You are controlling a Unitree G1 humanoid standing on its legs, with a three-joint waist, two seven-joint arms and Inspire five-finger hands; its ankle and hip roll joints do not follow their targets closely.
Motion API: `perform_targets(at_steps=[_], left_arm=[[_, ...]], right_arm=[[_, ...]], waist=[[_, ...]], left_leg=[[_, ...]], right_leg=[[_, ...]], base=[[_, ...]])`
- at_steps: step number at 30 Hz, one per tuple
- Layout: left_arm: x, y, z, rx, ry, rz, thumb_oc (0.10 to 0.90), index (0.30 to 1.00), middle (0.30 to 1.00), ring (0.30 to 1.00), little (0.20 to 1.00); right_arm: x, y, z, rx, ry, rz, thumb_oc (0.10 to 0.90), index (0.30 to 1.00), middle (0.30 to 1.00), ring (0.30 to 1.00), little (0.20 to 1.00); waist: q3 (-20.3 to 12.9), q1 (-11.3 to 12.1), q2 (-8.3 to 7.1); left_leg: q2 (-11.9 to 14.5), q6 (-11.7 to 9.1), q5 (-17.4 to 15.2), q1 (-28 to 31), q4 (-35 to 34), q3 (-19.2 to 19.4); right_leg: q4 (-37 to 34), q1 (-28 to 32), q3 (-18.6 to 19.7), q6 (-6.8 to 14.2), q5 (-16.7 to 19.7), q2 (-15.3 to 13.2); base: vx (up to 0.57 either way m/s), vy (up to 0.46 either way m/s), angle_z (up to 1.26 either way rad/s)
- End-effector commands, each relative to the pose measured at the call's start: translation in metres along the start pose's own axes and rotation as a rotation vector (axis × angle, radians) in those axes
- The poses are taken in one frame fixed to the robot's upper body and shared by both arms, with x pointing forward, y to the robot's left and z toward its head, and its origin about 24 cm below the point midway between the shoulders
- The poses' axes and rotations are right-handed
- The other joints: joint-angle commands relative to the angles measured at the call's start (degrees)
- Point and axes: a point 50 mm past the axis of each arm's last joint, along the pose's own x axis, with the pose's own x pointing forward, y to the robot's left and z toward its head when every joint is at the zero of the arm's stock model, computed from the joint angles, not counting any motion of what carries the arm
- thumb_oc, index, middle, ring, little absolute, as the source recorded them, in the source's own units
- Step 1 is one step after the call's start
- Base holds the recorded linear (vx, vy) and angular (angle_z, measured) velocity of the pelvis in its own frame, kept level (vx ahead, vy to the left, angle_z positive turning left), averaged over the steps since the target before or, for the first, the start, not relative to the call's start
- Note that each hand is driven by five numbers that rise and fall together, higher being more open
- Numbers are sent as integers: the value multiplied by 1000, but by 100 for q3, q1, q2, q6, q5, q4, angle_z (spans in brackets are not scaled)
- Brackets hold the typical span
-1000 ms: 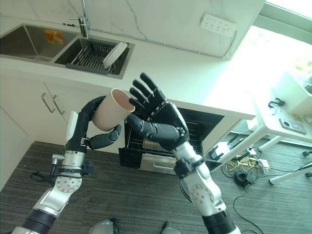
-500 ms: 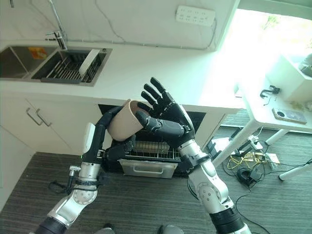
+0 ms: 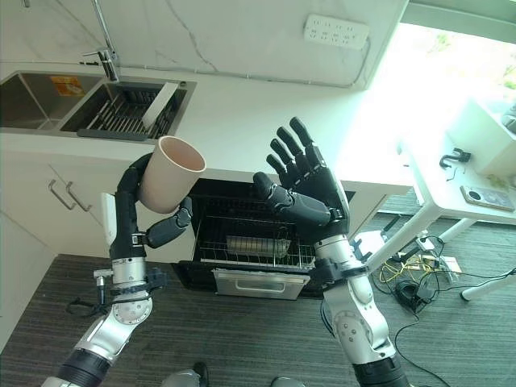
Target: Place the dishes in the dishwasher.
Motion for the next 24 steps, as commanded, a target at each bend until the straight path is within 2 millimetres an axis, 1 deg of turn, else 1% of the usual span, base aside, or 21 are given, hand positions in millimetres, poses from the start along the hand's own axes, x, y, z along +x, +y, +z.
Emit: perform_targets(at_steps=[1,3,7,12,15,24], left_arm=[[28,7,41,-121,-223,106,400,300,300,300,300],[28,4,45,-137,-241,77,400,300,300,300,300],[27,0,48,-149,-242,40,400,300,300,300,300],[26,-11,56,-183,-255,-12,400,300,300,300,300],[26,-16,61,-196,-278,-46,400,300,300,300,300],[24,-29,68,-238,-299,-122,400,300,300,300,300]], right_arm=[[14,17,42,-86,-246,90,800,900,900,900,900],[14,14,33,-64,-201,86,800,900,900,900,900],[17,14,29,-60,-178,75,800,900,900,900,900],[26,22,14,-50,-114,95,800,900,900,900,900],[30,24,9,-27,-86,91,800,900,900,900,900],[40,29,-4,14,-39,73,800,900,900,900,900]], waist=[[-353,31,-8],[-376,60,-22],[-400,93,-27],[-435,130,5],[-461,140,20],[-520,134,59]], left_leg=[[461,-231,-817,513,-44,-266],[489,-245,-807,521,-44,-260],[495,-259,-807,516,-44,-285],[509,-301,-797,521,-44,-348],[514,-314,-793,527,-44,-383],[526,-334,-800,543,-44,-396]], right_leg=[[-85,218,51,429,-142,-259],[-85,261,37,427,-168,-261],[-85,282,28,405,-201,-240],[-85,312,23,328,-266,-177],[-85,328,8,301,-285,-154],[-85,326,3,256,-313,-103]], base=[[25,-15,-11],[32,-34,-9],[14,-26,-1],[8,-36,1],[12,-45,1],[-1,-11,0]])
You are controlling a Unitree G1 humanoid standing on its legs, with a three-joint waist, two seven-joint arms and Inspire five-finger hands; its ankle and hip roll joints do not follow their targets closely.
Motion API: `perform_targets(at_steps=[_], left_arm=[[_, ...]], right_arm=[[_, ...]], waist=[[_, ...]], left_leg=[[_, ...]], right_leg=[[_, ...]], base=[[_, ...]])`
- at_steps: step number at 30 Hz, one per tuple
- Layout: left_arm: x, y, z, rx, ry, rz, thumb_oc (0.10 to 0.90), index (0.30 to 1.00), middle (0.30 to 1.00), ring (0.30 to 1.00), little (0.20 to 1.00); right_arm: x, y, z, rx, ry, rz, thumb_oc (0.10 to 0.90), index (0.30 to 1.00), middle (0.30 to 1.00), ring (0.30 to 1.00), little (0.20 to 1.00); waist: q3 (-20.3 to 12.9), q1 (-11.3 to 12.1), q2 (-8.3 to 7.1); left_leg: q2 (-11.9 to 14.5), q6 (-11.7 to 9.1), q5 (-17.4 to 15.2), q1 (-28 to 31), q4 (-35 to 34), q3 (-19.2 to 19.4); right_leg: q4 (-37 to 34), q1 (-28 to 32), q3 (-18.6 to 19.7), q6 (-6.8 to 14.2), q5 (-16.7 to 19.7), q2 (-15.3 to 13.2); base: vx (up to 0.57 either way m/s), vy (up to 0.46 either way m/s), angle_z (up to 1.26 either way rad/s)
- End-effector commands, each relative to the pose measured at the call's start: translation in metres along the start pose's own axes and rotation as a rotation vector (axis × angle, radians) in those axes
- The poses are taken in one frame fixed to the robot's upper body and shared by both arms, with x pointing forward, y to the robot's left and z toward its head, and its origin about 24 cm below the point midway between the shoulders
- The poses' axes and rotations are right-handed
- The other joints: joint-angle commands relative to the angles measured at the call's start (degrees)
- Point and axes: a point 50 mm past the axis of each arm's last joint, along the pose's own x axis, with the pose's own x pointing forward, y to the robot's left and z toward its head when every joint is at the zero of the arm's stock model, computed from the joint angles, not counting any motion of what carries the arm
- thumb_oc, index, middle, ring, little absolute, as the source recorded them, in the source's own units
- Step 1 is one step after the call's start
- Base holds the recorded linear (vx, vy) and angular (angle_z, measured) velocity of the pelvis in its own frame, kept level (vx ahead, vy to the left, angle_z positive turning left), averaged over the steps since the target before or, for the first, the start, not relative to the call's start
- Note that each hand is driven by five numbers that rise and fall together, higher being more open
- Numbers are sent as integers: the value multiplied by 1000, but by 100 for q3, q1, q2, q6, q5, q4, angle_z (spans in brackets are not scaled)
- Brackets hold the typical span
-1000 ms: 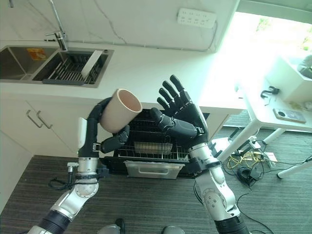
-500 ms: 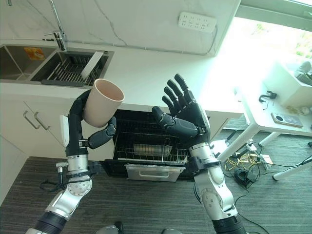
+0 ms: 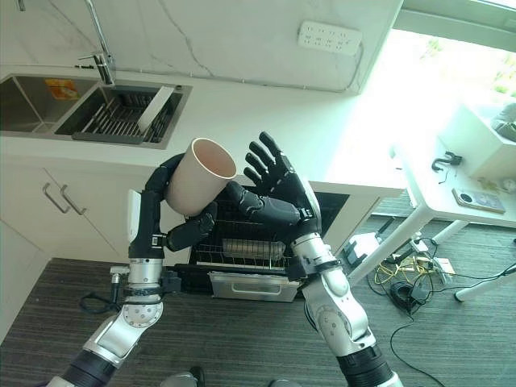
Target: Place the dishes in the dishwasher.
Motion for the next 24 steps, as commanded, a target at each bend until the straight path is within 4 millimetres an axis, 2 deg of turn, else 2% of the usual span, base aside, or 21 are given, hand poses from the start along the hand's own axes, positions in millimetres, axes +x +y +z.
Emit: perform_targets(at_steps=[1,15,19,24], left_arm=[[33,-5,42,-136,-247,21,400,300,300,300,300],[32,-11,45,-161,-250,-22,400,300,300,300,300],[29,-18,49,-213,-258,-71,400,300,300,300,300],[30,-21,53,-230,-269,-111,400,300,300,300,300]], right_arm=[[23,16,29,18,-180,69,800,900,900,900,900],[28,32,20,26,-133,136,800,900,900,900,900],[29,48,11,36,-82,212,800,900,900,900,900],[30,53,10,38,-75,229,800,900,900,900,900]], waist=[[-498,125,74],[-542,127,94],[-531,151,86],[-522,171,77]], left_leg=[[451,-289,-818,408,33,-399],[465,-300,-818,387,33,-399],[474,-307,-785,352,33,-403],[471,-310,-779,337,33,-422]], right_leg=[[1,166,-8,284,-328,-199],[1,134,-37,254,-333,-181],[1,123,-57,240,-332,-176],[1,117,-66,238,-332,-177]], base=[[0,0,0],[-2,-1,0],[-8,3,0],[0,0,0]])
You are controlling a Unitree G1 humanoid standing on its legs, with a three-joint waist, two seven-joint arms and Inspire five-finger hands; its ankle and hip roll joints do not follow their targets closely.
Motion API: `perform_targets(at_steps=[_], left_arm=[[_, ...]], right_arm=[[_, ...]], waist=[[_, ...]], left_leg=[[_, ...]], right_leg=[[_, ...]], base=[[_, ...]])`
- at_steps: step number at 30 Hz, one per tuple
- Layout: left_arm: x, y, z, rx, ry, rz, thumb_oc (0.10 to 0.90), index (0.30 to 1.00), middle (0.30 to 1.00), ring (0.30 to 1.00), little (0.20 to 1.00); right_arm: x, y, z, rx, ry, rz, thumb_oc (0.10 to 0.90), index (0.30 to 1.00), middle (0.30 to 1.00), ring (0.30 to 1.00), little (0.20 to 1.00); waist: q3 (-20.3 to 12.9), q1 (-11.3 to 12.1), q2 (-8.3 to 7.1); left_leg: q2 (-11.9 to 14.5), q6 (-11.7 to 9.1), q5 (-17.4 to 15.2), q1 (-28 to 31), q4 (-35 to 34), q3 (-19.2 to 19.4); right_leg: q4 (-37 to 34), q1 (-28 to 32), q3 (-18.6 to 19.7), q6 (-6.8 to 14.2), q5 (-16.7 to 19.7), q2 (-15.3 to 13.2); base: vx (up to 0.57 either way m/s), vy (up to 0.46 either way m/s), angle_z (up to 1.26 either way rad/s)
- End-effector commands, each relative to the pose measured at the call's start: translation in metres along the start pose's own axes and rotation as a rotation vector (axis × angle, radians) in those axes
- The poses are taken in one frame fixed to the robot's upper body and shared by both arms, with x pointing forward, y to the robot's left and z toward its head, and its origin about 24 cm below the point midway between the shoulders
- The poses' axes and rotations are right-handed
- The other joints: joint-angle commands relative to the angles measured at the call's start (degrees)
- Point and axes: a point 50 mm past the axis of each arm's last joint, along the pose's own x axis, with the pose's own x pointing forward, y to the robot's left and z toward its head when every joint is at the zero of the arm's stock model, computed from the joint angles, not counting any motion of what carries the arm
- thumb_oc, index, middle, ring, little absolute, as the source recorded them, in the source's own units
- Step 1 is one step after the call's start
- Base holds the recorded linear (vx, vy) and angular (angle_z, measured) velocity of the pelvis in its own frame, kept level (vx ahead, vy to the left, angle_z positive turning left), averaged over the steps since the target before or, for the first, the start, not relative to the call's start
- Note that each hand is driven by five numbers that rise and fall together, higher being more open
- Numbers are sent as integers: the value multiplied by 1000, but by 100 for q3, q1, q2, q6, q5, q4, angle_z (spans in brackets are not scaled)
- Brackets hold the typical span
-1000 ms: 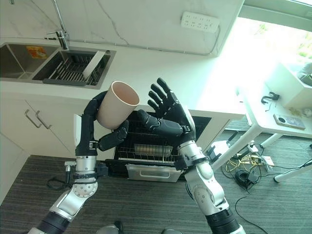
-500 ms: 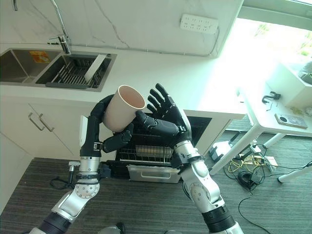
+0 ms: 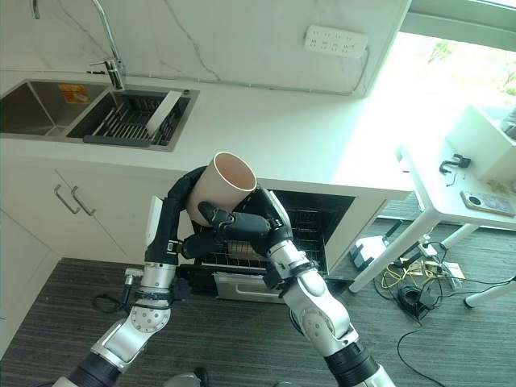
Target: Place the dishes in the dishwasher.
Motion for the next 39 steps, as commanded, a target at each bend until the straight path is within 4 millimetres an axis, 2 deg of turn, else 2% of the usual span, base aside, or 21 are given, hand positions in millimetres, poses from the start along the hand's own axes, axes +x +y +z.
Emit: perform_targets(at_steps=[1,5,15,25,34,35,36,39], left_arm=[[34,-6,51,-127,-317,-25,400,300,300,300,300],[34,-9,53,-135,-330,-46,400,300,300,300,300],[35,-18,63,-172,-394,-159,400,300,300,300,300],[35,-25,68,-182,-419,-211,400,300,300,300,300],[34,-31,69,-203,-413,-252,400,300,300,300,300],[34,-31,69,-205,-411,-254,400,300,300,300,300],[34,-32,69,-207,-410,-257,400,300,300,300,300],[32,-35,69,-225,-401,-285,400,300,300,300,300]], right_arm=[[23,31,44,-17,-233,169,800,900,900,900,900],[23,32,46,-19,-239,163,800,900,900,900,900],[28,17,71,-28,-370,61,800,900,900,900,900],[33,16,80,-65,-416,35,800,900,900,900,900],[30,14,95,-78,-539,-14,800,900,900,900,900],[29,15,97,-79,-559,-20,729,794,794,794,794],[27,15,101,-77,-598,-38,400,300,300,300,300],[22,19,108,-73,-680,-54,400,300,300,300,300]], waist=[[-456,36,-28],[-457,31,-24],[-479,15,4],[-517,3,14],[-514,10,9],[-513,11,11],[-512,9,14],[-509,2,35]], left_leg=[[487,-305,-790,370,31,-365],[480,-305,-789,365,31,-373],[448,-287,-826,389,31,-378],[434,-280,-855,402,31,-368],[414,-266,-875,392,31,-373],[414,-266,-873,392,31,-373],[411,-264,-875,398,31,-371],[404,-251,-886,408,31,-352]], right_leg=[[-27,123,-48,245,-328,-174],[-27,116,-36,242,-326,-173],[-27,127,-48,264,-320,-200],[-27,115,-24,255,-334,-198],[-27,95,-29,257,-331,-206],[-27,94,-29,257,-330,-208],[-27,93,-25,256,-328,-208],[-27,85,-18,259,-323,-216]], base=[[0,0,0],[0,0,0],[0,0,0],[1,3,0],[0,0,0],[0,0,0],[0,0,0],[-5,24,0]])
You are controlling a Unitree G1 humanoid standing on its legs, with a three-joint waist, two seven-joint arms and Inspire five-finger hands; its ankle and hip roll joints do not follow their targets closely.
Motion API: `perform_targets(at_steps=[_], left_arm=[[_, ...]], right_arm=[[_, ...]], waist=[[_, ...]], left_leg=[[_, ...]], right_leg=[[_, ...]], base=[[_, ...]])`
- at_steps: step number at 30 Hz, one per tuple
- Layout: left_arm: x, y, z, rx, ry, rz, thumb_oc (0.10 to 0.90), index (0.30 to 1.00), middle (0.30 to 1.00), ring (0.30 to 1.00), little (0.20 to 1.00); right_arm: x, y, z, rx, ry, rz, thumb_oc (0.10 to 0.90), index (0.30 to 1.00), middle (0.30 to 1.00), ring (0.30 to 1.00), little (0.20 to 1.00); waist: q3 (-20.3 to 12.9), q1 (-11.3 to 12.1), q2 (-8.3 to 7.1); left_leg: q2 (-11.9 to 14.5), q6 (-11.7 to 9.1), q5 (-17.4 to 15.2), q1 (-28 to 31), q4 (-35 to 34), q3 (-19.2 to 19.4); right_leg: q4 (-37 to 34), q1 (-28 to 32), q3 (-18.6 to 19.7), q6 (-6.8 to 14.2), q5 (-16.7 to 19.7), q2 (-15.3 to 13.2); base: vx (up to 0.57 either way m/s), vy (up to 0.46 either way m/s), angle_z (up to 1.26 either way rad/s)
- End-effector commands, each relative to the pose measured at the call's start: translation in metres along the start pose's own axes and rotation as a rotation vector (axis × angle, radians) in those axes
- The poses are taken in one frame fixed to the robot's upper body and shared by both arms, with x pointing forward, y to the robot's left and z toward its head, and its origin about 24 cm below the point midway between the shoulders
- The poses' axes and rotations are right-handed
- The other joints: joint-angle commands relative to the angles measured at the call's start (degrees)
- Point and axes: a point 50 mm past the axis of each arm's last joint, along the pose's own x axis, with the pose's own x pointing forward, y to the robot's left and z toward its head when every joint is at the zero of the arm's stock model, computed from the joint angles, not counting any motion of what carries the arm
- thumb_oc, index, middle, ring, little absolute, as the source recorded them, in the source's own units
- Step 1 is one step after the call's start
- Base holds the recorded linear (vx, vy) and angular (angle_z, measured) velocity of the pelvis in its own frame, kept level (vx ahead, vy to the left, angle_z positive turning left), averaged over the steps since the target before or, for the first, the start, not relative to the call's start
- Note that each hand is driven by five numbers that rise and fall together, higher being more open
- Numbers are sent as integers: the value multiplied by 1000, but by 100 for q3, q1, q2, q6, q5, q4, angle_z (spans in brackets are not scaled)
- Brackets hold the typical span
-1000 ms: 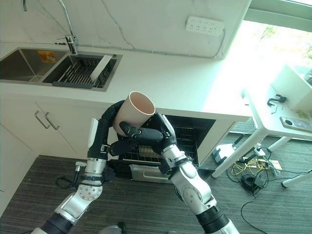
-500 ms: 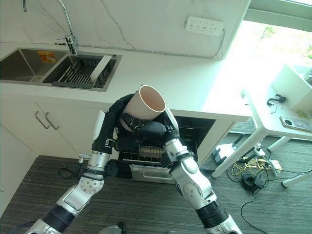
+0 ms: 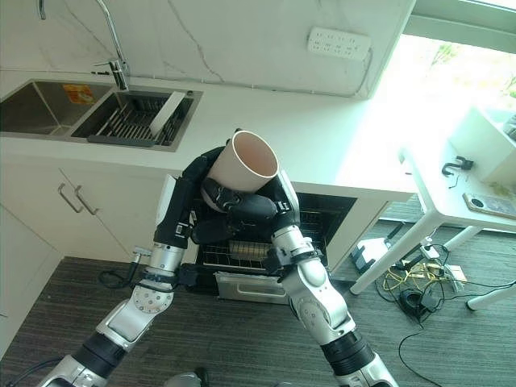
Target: Place the dishes in the dishwasher.
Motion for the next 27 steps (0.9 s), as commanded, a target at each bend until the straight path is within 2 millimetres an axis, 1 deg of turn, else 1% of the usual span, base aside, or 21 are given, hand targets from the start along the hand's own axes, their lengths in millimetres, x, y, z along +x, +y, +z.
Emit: perform_targets(at_steps=[1,5,8,9,10,11,12,13,14,19,20,21,22,23,24,25,26,27], left_arm=[[7,-29,43,-131,-264,-162,400,300,300,300,300],[5,-32,41,-150,-243,-180,400,300,300,300,300],[4,-29,39,-148,-230,-163,400,300,300,300,300],[4,-27,38,-142,-216,-147,456,385,385,385,385],[4,-24,36,-138,-201,-133,562,542,542,542,542],[3,-22,34,-134,-191,-120,755,832,832,832,832],[2,-18,32,-122,-182,-90,800,900,900,900,900],[1,-14,29,-107,-171,-67,800,900,900,900,900],[-4,-1,20,-66,-136,1,800,900,900,900,900],[-20,31,3,50,-58,160,800,900,900,900,900],[-20,31,3,50,-58,160,800,900,900,900,900],[-27,46,-4,90,-15,236,800,900,900,900,900],[-31,54,-8,120,5,282,800,900,900,900,900],[-40,70,-14,163,38,364,800,900,900,900,900],[-41,73,-15,171,43,376,800,900,900,900,900],[-46,80,-17,204,55,421,800,900,900,900,900],[-54,95,-21,259,84,497,800,900,900,900,900],[-56,99,-23,273,94,520,800,900,900,900,900]], right_arm=[[24,13,80,20,-493,-6,400,300,300,300,300],[24,8,81,6,-508,-91,400,300,300,300,300],[21,0,81,9,-512,-133,400,300,300,300,300],[20,-3,79,9,-498,-166,400,300,300,300,300],[19,-7,77,8,-484,-189,400,300,300,300,300],[18,-10,76,5,-476,-201,400,300,300,300,300],[16,-14,76,-1,-473,-217,400,300,300,300,300],[14,-18,76,-10,-473,-230,400,300,300,300,300],[8,-27,77,-27,-478,-265,400,300,300,300,300],[-9,-47,81,-44,-498,-341,400,300,300,300,300],[-9,-47,81,-44,-498,-341,400,300,300,300,300],[-16,-55,82,-54,-506,-370,400,300,300,300,300],[-19,-59,82,-60,-511,-388,400,300,300,300,300],[-26,-67,84,-68,-515,-416,400,300,300,300,300],[-27,-68,84,-70,-517,-421,400,300,300,300,300],[-30,-72,85,-73,-521,-436,400,300,300,300,300],[-36,-79,87,-81,-525,-464,400,300,300,300,300],[-38,-81,87,-83,-527,-472,400,300,300,300,300]], waist=[[-503,-1,35],[-496,-24,50],[-489,-36,59],[-487,-40,59],[-486,-43,62],[-487,-47,62],[-481,-52,64],[-480,-53,63],[-479,-52,61],[-468,-37,71],[-468,-37,71],[-466,-26,73],[-468,-19,72],[-479,-14,70],[-482,-13,69],[-487,-11,67],[-507,-19,65],[-513,-21,62]], left_leg=[[413,-250,-889,417,3,-325],[412,-246,-894,426,3,-289],[411,-239,-906,427,3,-267],[410,-236,-909,429,3,-257],[410,-234,-910,432,3,-250],[408,-232,-911,432,3,-244],[407,-230,-910,431,3,-236],[408,-229,-910,432,3,-230],[403,-229,-910,440,3,-217],[403,-227,-904,453,3,-197],[403,-227,-904,453,3,-197],[402,-230,-900,459,3,-192],[401,-231,-900,460,3,-193],[397,-234,-897,466,3,-191],[397,-235,-897,466,3,-190],[400,-239,-897,467,3,-189],[399,-245,-894,476,3,-188],[399,-248,-895,479,3,-186]], right_leg=[[-79,88,7,282,-303,-203],[-79,71,34,284,-292,-203],[-79,58,45,293,-288,-208],[-79,52,52,294,-284,-211],[-79,50,57,296,-282,-213],[-79,46,63,297,-279,-213],[-79,40,67,296,-273,-215],[-79,37,68,296,-269,-216],[-79,35,71,294,-263,-217],[-79,23,91,275,-251,-215],[-79,23,91,275,-251,-215],[-79,26,89,273,-252,-217],[-79,25,90,268,-253,-218],[-79,24,92,260,-252,-218],[-79,24,93,259,-253,-218],[-79,22,95,258,-255,-220],[-79,24,97,258,-257,-222],[-79,24,96,259,-260,-222]], base=[[0,0,0],[0,0,0],[-1,5,-1],[0,0,0],[0,0,0],[0,0,0],[0,0,0],[0,0,0],[0,0,0],[7,1,0],[0,0,0],[0,0,0],[0,0,0],[0,0,0],[17,12,-4],[26,15,-8],[30,16,-5],[33,14,-5]])
